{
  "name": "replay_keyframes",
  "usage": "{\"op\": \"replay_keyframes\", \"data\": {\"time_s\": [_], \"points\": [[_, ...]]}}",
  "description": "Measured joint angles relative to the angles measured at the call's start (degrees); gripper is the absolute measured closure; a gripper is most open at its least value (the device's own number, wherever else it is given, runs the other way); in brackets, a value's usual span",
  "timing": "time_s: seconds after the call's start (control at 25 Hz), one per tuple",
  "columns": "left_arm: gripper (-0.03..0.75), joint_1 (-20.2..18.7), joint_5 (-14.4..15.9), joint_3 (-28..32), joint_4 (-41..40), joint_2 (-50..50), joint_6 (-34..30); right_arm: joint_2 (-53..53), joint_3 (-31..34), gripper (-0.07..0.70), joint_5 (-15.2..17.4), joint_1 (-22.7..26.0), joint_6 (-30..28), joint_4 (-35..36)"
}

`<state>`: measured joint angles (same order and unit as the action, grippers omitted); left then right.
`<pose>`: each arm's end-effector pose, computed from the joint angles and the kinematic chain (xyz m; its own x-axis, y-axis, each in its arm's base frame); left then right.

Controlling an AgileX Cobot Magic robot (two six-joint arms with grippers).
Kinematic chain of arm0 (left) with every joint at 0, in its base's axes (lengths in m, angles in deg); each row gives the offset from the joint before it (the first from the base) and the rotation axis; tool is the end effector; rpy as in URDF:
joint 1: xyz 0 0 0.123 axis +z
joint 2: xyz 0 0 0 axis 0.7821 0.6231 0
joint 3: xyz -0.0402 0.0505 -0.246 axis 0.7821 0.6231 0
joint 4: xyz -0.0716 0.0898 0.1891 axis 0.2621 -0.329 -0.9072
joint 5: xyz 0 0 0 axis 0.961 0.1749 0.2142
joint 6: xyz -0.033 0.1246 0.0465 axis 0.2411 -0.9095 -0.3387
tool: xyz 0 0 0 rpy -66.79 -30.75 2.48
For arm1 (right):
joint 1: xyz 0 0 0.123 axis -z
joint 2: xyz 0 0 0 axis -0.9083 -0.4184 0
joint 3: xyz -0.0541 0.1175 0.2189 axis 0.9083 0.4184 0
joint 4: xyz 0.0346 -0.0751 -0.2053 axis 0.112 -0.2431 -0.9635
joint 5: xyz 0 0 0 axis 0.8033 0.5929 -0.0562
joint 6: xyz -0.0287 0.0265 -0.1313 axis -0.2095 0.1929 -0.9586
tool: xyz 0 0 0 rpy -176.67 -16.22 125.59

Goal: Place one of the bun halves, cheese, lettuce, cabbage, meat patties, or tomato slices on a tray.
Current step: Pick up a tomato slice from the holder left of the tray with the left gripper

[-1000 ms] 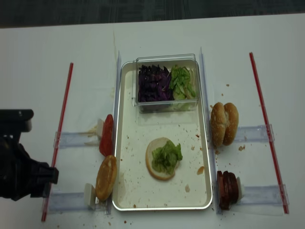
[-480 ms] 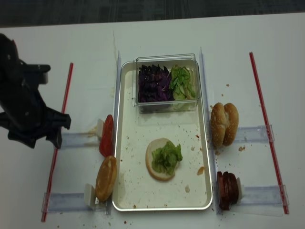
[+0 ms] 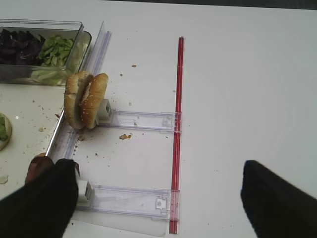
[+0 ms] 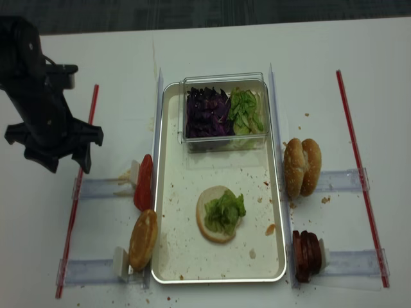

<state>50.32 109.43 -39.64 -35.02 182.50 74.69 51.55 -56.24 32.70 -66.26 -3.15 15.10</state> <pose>0.2824 0.0037 0.1478 -0.9997 -0.0209 -0.0134 -0.0218 0.9975 0.0669 0.0358 0.0071 0.2292 -0.5096 -0.0428 -0.8594 -0.0747 0.9972 -0.0053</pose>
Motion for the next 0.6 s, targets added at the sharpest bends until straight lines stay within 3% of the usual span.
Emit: {"op": "replay_keyframes", "data": {"time_s": [0.28, 0.6], "points": [[0.225, -0.7, 0.1, -0.5, 1.5, 0.0, -0.5, 0.0, 0.0, -0.058, 0.0, 0.0, 0.0, 0.0], [0.225, -9.2, 1.1, -4.3, 1.8, 0.0, -0.7, 0.0, 0.0, -0.058, 0.0, 0.0, 0.0, 0.0]]}}
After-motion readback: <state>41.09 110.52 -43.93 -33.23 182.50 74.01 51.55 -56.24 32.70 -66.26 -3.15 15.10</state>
